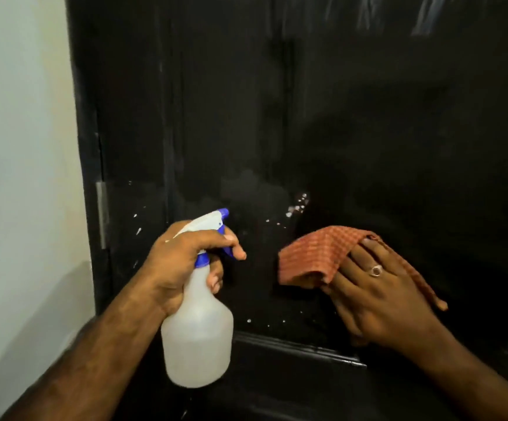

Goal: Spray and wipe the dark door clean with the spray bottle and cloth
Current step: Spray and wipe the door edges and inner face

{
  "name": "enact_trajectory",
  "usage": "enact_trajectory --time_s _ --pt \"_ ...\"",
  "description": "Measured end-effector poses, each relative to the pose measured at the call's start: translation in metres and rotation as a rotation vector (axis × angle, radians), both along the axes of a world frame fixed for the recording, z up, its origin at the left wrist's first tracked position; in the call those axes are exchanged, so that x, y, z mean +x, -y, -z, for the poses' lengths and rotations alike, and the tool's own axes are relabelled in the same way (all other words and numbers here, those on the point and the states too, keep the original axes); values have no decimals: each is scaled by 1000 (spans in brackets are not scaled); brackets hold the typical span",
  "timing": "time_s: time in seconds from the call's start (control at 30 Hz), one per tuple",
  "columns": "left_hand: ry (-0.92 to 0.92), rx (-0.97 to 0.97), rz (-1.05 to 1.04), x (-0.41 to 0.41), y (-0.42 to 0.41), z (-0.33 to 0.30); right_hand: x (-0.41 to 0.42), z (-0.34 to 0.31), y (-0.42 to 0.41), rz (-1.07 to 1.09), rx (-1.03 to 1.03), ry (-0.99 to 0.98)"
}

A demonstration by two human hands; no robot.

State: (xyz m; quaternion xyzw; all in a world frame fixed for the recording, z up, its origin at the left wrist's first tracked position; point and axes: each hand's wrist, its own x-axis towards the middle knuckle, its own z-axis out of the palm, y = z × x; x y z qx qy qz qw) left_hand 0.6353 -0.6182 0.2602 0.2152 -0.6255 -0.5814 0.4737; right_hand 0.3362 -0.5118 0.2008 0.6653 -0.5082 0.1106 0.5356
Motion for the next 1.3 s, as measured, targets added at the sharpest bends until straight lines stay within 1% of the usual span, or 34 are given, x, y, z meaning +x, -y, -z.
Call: enact_trajectory --time_s 0.1,0.17,0.2,0.27,0.33,0.37,0.43,0.5,0.57,0.6,0.63,0.73,0.8,0.87,0.97,1.0,1.07,1.13,1.23,1.3 --pt "32 -21 9 15 7 7 28 -40 15 55 -228 202" --pt "12 -13 -1 20 9 9 65 -60 42 50 -308 257" --pt "-4 -6 -11 22 9 10 82 -60 52 12 -280 228" --pt "-45 30 -49 27 13 14 98 -45 60 -46 -139 105" --pt "-78 82 -84 35 16 20 94 -29 44 -25 -15 34" --pt "-75 68 -74 38 16 22 87 -25 32 -4 -10 26" --pt "-45 -1 -5 44 14 23 75 -26 12 61 -121 63" --pt "-34 -34 46 48 14 23 74 -42 5 191 -295 180" --pt "-35 -43 50 48 15 22 88 -65 18 245 -409 285" --pt "-43 -36 47 49 15 22 102 -71 28 220 -408 305" --pt "-56 -27 38 49 15 21 113 -72 40 169 -370 286" --pt "-75 -15 45 52 16 21 115 -37 51 84 -150 138" --pt "-70 -6 46 58 15 24 100 -18 35 62 -72 68" --pt "-51 -6 30 64 16 26 88 -23 22 43 -136 64" --pt "-21 -10 -21 68 19 27 94 -63 33 103 -357 211" --pt "-17 -10 -31 69 20 28 103 -74 42 130 -393 256" --pt "-13 -9 -37 69 22 29 121 -81 58 135 -382 284" --pt "-19 -8 -32 67 22 30 120 -62 66 63 -327 209" --pt "-16 -22 -25 67 23 31 98 -21 53 -11 -176 72" --pt "-18 -22 -31 71 25 33 83 -22 44 -47 -168 25"
